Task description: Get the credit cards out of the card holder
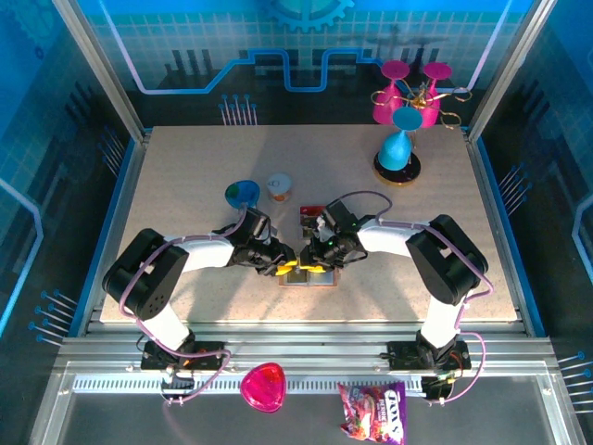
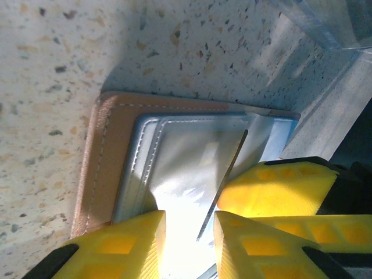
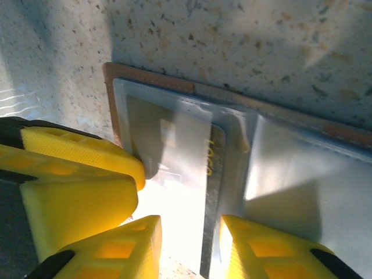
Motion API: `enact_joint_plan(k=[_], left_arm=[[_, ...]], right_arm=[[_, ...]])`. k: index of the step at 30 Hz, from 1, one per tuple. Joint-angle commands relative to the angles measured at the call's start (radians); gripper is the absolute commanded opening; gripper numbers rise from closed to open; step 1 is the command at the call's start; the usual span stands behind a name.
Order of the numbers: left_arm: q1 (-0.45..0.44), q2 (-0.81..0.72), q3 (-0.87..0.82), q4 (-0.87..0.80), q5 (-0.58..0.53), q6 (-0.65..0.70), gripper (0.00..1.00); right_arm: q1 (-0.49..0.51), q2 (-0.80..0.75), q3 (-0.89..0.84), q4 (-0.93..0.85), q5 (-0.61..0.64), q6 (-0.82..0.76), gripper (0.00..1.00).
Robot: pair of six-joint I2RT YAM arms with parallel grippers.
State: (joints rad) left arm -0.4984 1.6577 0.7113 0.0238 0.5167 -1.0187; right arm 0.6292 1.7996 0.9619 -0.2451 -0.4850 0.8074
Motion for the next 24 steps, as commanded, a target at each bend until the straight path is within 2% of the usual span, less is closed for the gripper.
enact_joint_plan(k=[1, 8, 12, 15, 18, 24], left_arm=[[0.005, -0.012, 0.011, -0.054, -0.011, 0.017, 0.28], [0.005, -0.034, 0.009, -0.058, -0.015, 0.012, 0.29], [0.006, -0.073, 0.012, -0.084, -0.042, 0.017, 0.37], [0.005, -0.084, 0.010, -0.097, -0.051, 0.018, 0.37], [0.005, -0.080, 0.004, -0.108, -0.054, 0.023, 0.33], [0.004, -0.048, -0.012, -0.098, -0.052, 0.032, 0.20]], right_arm=[[0.014, -0.005, 0.026, -0.075, 0.046, -0.036, 0.32], [0.014, -0.033, 0.032, -0.092, 0.050, -0.040, 0.31], [0.014, -0.045, 0.031, -0.070, 0.032, -0.027, 0.31], [0.014, -0.042, 0.026, -0.036, 0.003, -0.011, 0.30], [0.015, -0.031, 0.021, 0.004, -0.032, 0.007, 0.30], [0.017, -0.006, 0.021, 0.029, -0.054, 0.016, 0.30]])
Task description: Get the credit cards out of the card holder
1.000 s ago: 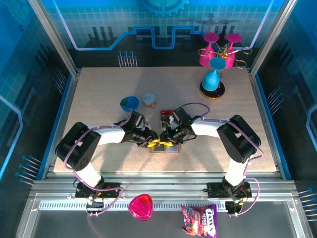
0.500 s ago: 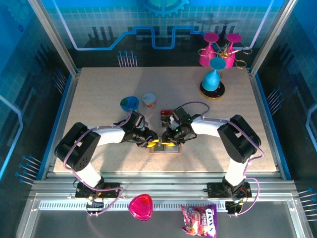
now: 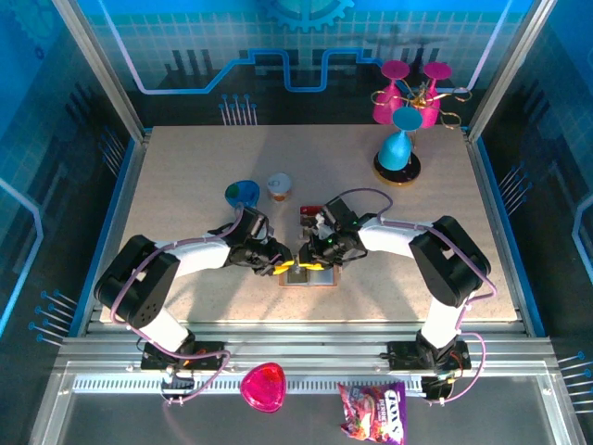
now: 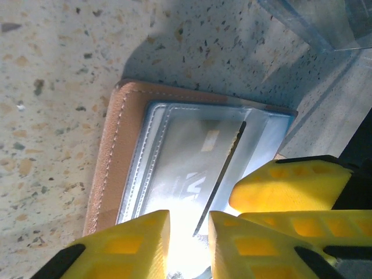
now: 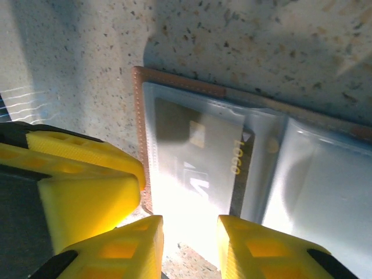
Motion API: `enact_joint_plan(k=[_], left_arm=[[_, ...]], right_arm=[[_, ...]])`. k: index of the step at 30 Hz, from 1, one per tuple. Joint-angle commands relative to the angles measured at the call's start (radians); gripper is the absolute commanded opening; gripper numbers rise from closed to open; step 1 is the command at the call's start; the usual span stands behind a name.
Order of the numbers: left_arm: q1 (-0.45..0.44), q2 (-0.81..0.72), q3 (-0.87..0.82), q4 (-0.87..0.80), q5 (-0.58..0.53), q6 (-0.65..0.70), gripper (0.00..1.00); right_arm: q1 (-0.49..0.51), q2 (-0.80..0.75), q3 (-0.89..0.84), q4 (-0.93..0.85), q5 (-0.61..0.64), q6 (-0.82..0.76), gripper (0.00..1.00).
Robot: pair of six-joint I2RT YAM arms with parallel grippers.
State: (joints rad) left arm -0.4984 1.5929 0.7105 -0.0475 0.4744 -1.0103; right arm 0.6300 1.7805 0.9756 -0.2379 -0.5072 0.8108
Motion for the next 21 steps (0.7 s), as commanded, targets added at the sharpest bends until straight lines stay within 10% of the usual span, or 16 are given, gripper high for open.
enact_joint_plan(k=[1, 21], left_arm=[[0.005, 0.020, -0.011, -0.028, -0.011, 0.028, 0.18], [0.006, 0.053, -0.013, -0.076, -0.037, 0.070, 0.05]], right_arm=[[0.016, 0.017, 0.007, 0.024, -0.034, 0.013, 0.30], [0.015, 0.054, 0.015, -0.036, -0.006, -0.023, 0.31]])
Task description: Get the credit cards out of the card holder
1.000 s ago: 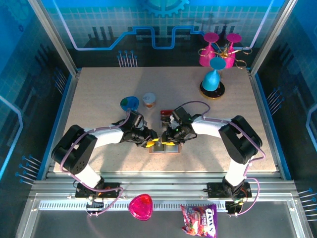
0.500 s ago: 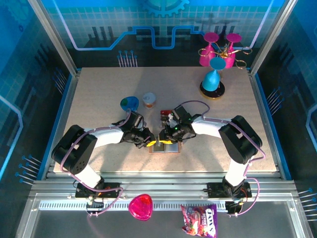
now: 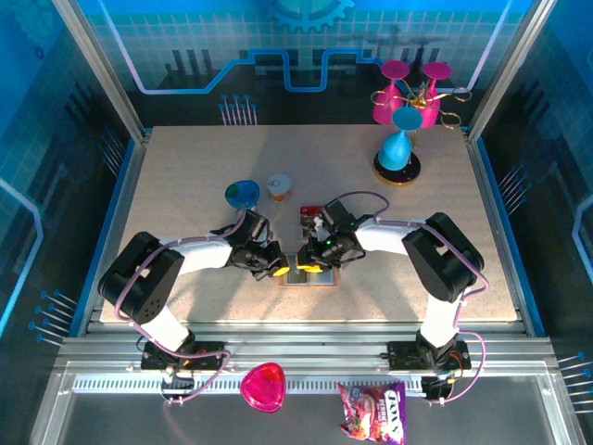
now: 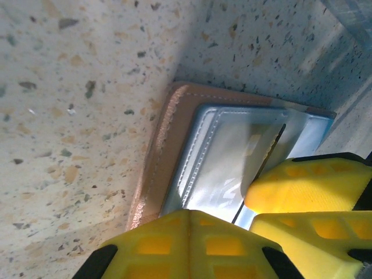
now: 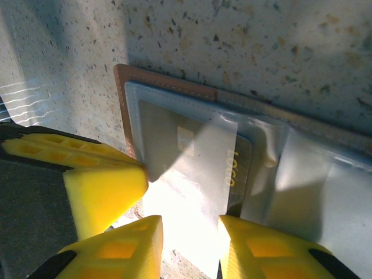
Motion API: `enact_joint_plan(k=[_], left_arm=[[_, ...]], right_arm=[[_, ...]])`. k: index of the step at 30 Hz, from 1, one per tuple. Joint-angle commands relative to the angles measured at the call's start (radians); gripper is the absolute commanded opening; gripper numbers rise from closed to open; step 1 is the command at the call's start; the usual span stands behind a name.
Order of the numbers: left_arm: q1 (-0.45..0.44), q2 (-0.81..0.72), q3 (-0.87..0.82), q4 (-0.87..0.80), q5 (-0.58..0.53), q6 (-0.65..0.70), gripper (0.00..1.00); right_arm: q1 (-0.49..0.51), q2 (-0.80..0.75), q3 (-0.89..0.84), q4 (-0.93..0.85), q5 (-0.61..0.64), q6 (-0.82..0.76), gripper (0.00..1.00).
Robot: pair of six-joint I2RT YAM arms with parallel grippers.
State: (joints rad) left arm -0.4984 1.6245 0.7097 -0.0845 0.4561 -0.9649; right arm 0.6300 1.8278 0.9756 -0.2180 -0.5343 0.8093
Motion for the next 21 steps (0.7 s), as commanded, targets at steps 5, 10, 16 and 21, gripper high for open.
enact_joint_plan(k=[5, 10, 16, 21], left_arm=[[0.007, 0.026, -0.011, -0.039, -0.018, 0.024, 0.05], [0.006, 0.033, -0.010, -0.039, -0.017, 0.027, 0.06], [0.008, 0.032, -0.010, -0.043, -0.016, 0.028, 0.06], [0.009, 0.021, -0.001, -0.049, -0.013, 0.026, 0.06]], right_arm=[[0.016, -0.004, 0.029, -0.116, 0.069, -0.053, 0.31], [0.016, -0.014, 0.044, -0.152, 0.092, -0.071, 0.31], [0.014, -0.026, 0.052, -0.168, 0.100, -0.079, 0.31], [0.008, -0.044, 0.056, -0.176, 0.108, -0.081, 0.31]])
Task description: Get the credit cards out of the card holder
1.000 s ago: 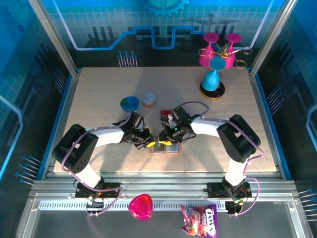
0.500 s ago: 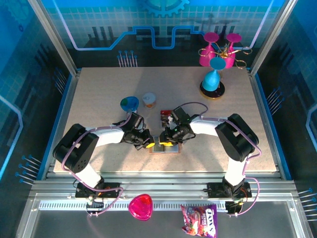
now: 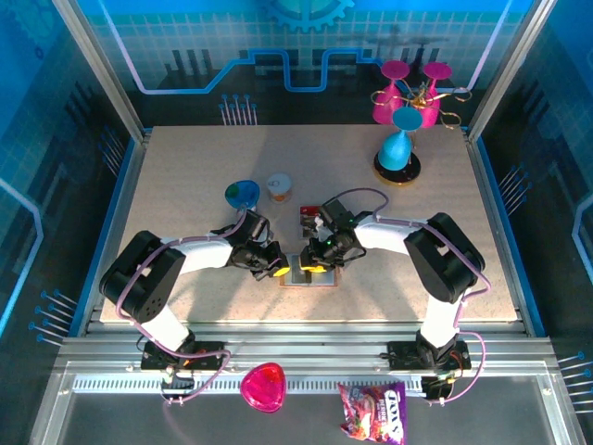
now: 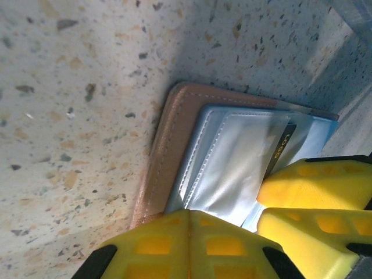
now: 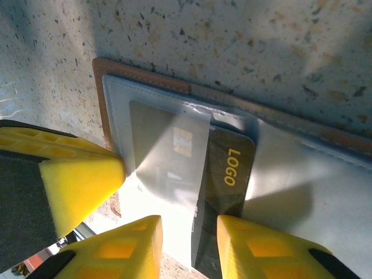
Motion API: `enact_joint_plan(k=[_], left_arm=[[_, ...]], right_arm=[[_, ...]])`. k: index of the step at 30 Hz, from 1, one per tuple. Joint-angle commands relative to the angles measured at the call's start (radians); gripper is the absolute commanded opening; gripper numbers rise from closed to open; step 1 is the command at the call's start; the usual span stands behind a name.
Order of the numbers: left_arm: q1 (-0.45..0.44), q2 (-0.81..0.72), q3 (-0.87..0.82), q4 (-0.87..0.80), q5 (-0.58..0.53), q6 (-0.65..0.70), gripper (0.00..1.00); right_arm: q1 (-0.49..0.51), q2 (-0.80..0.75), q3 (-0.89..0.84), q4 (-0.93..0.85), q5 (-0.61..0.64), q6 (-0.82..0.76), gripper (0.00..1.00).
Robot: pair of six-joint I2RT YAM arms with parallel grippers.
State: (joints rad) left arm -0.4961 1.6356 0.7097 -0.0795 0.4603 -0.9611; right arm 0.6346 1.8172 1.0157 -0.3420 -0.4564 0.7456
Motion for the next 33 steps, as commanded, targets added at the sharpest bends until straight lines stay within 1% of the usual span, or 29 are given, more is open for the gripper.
enact_joint_plan(k=[1, 12, 22, 33], left_arm=[[0.007, 0.006, 0.004, -0.055, -0.016, 0.022, 0.06], [-0.011, -0.019, 0.086, -0.100, 0.015, 0.035, 0.07], [-0.044, 0.034, 0.114, -0.108, 0.017, 0.046, 0.06], [-0.047, 0.075, 0.096, -0.118, -0.005, 0.063, 0.06]], right_arm=[[0.002, -0.039, 0.017, -0.052, 0.029, -0.017, 0.31], [-0.032, -0.105, -0.045, 0.041, -0.025, 0.023, 0.31], [-0.070, -0.087, -0.120, 0.143, -0.103, 0.049, 0.30], [-0.084, -0.058, -0.131, 0.170, -0.113, 0.038, 0.30]])
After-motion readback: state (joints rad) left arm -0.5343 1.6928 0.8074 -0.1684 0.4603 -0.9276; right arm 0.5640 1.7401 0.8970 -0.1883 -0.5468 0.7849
